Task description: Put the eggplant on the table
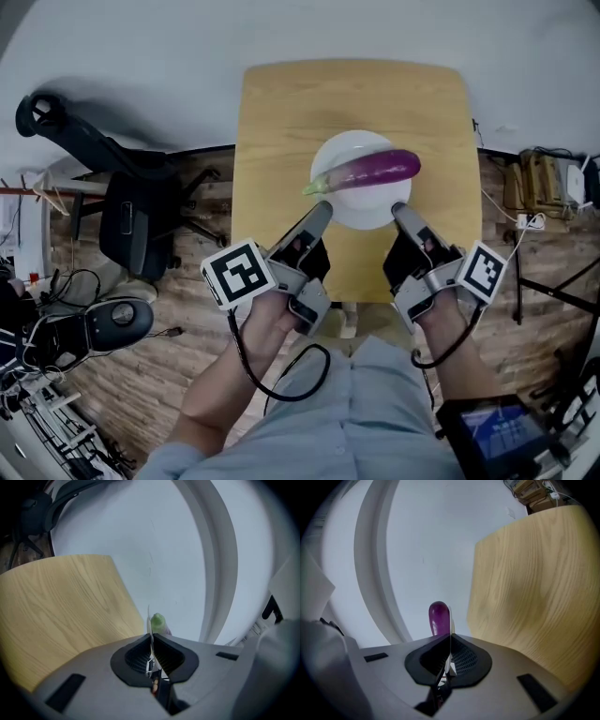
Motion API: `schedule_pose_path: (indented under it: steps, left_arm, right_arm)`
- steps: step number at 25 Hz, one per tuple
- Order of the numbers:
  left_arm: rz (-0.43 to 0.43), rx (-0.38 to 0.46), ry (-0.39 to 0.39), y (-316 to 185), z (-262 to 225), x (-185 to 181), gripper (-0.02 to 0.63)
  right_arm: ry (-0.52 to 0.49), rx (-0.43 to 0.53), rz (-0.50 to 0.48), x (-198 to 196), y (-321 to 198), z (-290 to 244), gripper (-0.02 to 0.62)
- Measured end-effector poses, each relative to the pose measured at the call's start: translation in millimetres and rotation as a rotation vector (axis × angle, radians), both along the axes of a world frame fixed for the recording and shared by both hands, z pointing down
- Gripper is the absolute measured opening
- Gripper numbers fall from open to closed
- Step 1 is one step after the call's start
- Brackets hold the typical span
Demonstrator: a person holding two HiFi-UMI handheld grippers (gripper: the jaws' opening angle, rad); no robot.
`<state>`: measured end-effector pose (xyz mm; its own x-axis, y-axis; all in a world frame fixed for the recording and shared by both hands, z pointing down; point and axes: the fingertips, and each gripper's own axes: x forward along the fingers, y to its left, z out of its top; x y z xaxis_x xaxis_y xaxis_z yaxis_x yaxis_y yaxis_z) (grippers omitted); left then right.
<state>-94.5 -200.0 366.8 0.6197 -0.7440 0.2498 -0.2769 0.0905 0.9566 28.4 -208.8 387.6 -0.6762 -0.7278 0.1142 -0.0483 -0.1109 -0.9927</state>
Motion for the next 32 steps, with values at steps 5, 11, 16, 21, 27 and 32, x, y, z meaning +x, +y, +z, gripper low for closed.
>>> schedule_pose_path:
  steps: [5,11,16,21,27,32]
  left_arm:
    - [0.004,-0.004,-0.013,-16,25,-1,0.023]
    - [0.009,-0.029,-0.056,-34,64,-12,0.023]
    - [0.0,-0.055,-0.029,-33,68,-12,0.023]
    - [0.016,-0.059,-0.04,-46,85,-12,0.023]
    - [0.019,-0.066,-0.025,-48,90,-10,0.023]
    - [0.03,-0.067,-0.036,-47,95,-10,0.023]
  right_arm:
    - [0.027,-0.01,-0.009,-5,-13,29,0.006]
    - [0.038,-0.029,-0.012,-14,-34,65,0.006]
    - [0.046,-0.036,-0.01,-16,-32,69,0.006]
    - [0.057,-0.044,-0.004,-14,-44,83,0.006]
    - [0.065,-0.046,0.001,-13,-45,88,0.006]
    - [0.07,-0.054,0.006,-12,-43,92,0.006]
